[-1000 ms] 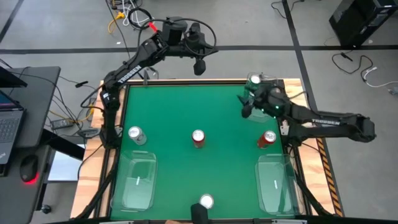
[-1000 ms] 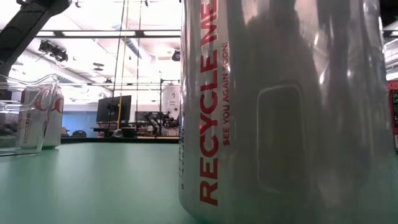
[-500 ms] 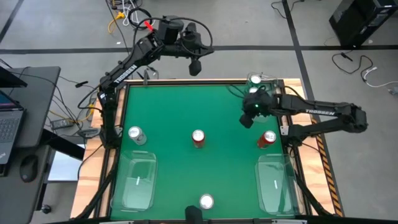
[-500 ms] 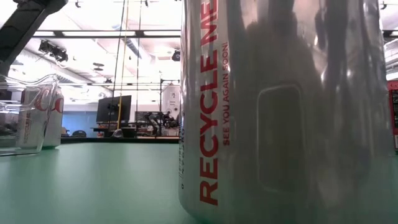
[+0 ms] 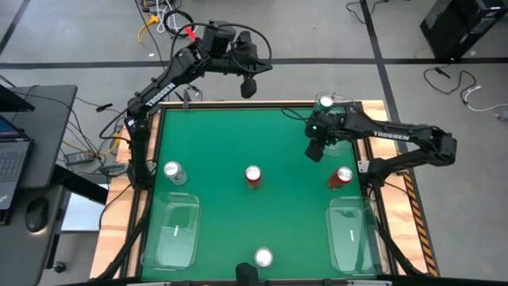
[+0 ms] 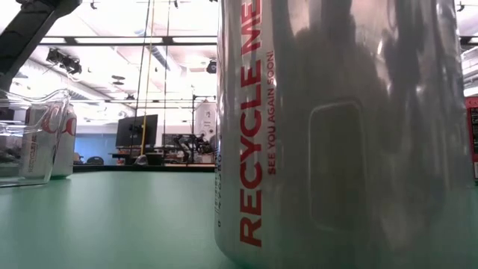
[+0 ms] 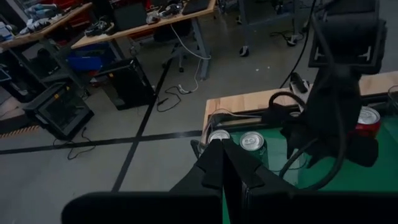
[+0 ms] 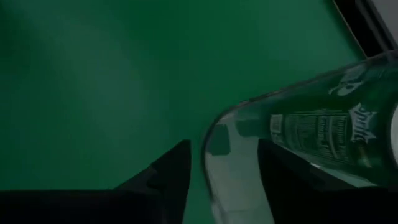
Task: Sort soda cans
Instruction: Adjust the top transparent bin, then put the right red/black soda can into the right transparent bin, then put the left red/black soda can into the right transparent bin
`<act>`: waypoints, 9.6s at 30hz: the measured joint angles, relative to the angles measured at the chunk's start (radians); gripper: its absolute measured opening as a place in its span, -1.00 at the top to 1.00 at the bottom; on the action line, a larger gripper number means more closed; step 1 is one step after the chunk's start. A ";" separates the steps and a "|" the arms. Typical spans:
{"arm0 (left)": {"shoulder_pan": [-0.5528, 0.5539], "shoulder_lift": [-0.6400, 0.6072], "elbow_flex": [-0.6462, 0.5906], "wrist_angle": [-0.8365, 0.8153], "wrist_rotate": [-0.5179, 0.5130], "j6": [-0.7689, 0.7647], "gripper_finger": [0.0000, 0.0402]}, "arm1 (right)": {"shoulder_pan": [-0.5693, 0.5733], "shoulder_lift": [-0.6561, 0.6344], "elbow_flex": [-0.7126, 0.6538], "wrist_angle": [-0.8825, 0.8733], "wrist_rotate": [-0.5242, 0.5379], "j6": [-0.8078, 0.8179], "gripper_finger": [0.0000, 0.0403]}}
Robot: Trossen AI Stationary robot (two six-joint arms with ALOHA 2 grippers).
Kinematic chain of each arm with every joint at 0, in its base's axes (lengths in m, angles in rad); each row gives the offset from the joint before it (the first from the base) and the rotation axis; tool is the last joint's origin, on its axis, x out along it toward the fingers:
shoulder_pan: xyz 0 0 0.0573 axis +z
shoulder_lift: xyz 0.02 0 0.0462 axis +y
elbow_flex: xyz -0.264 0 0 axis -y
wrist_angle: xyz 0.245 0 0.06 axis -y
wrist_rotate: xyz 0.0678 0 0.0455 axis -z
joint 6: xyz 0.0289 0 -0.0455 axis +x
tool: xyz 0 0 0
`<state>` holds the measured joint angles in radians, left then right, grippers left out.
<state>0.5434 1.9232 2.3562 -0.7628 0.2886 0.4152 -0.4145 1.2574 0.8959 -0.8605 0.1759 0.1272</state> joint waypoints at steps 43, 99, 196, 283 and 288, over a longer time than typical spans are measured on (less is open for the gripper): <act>0.000 0.000 0.000 0.001 -0.003 0.000 1.00 | 0.119 0.059 -0.004 -0.249 0.014 -0.255 0.78; -0.022 0.001 0.000 -0.154 -0.027 -0.024 0.99 | 0.470 -0.035 0.044 -0.610 -0.175 0.498 -0.75; -0.023 0.001 0.000 -0.201 -0.054 0.003 0.99 | 1.186 0.293 0.364 -0.362 -0.539 1.446 -0.44; -0.035 -0.063 0.000 -0.333 -0.141 0.071 1.00 | 1.077 0.384 0.617 -0.699 -0.176 0.829 -0.37; -0.036 -0.078 0.000 -0.378 -0.142 0.052 1.00 | 1.003 0.384 0.522 -0.671 0.014 0.693 0.08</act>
<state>0.5076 1.8454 2.3558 -1.1404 0.1471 0.4667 0.5883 1.6417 1.4175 -1.5318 0.1899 0.8205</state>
